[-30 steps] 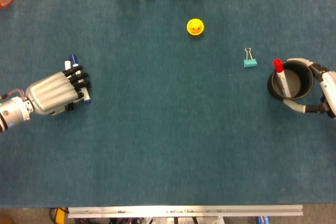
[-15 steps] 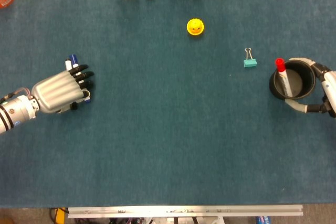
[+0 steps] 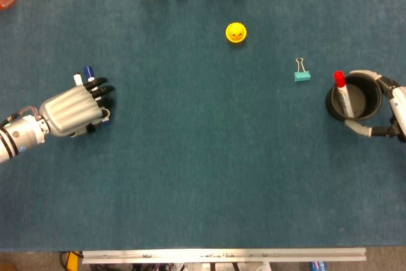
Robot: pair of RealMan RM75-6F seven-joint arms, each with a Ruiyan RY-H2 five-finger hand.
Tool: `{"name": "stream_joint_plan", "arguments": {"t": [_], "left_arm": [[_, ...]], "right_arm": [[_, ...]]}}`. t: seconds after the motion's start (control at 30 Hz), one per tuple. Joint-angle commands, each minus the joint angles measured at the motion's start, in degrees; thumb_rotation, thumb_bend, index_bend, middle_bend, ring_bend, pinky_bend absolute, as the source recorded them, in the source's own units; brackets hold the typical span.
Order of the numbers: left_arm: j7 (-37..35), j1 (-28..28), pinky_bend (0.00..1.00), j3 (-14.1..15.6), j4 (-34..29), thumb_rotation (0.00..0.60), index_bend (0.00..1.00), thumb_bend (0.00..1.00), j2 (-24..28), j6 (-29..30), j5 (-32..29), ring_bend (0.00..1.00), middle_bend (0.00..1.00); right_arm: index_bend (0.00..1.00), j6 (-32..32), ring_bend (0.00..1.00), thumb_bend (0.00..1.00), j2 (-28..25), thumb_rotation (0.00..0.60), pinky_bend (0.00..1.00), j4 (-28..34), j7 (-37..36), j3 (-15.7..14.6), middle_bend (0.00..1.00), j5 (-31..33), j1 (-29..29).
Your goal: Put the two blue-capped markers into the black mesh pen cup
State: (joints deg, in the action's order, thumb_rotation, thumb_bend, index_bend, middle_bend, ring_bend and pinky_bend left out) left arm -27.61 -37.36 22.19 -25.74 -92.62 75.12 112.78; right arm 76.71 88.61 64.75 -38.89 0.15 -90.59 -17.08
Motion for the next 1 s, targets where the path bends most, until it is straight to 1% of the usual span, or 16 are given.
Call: {"name": "stream_joint_plan", "arguments": {"t": [0.03,0.3,0.53,0.73,1.0], "left_arm": [[0.09,-0.03,0.11,-0.05,-0.11,0.600,0.58,0.24,0.00,0.04,-0.06,0.12,0.22],[-0.45,-0.03,0.11,-0.60,-1.64,0.600,0.62,0.24,0.08,-0.17,-0.88,0.12,0.23],[-2.01,-0.34,0.11,-2.07,-5.17,0.600,0.62,0.24,1.90,0.48,-2.52,0.12,0.23],[-3.26,-0.56,0.11,-3.47,-11.09,0.600,0.63,0.24,4.83,1.74,-3.93,0.12,0.23],[-4.21,-1.13,0.11,-5.78,-21.22,0.600,0.63,0.24,9.70,2.06,-6.31,0.12,0.23]], "right_arm": [[0.41,0.05,0.34,0.45,-0.02,0.600,0.31,0.02,-0.01,0.02,0.42,-0.01,0.01],[0.42,0.39,0.34,0.45,-0.16,0.600,0.31,0.16,-0.10,0.03,0.42,-0.08,0.20],[0.42,0.07,0.34,0.45,-0.38,0.600,0.31,0.51,0.05,0.01,0.42,-0.26,-0.08],[0.42,-0.10,0.34,0.45,-0.03,0.600,0.31,0.48,-0.21,0.14,0.42,-0.53,-0.55],[0.42,-0.78,0.34,0.45,0.20,0.600,0.31,0.63,-0.24,0.28,0.42,-1.17,-1.72]]}}
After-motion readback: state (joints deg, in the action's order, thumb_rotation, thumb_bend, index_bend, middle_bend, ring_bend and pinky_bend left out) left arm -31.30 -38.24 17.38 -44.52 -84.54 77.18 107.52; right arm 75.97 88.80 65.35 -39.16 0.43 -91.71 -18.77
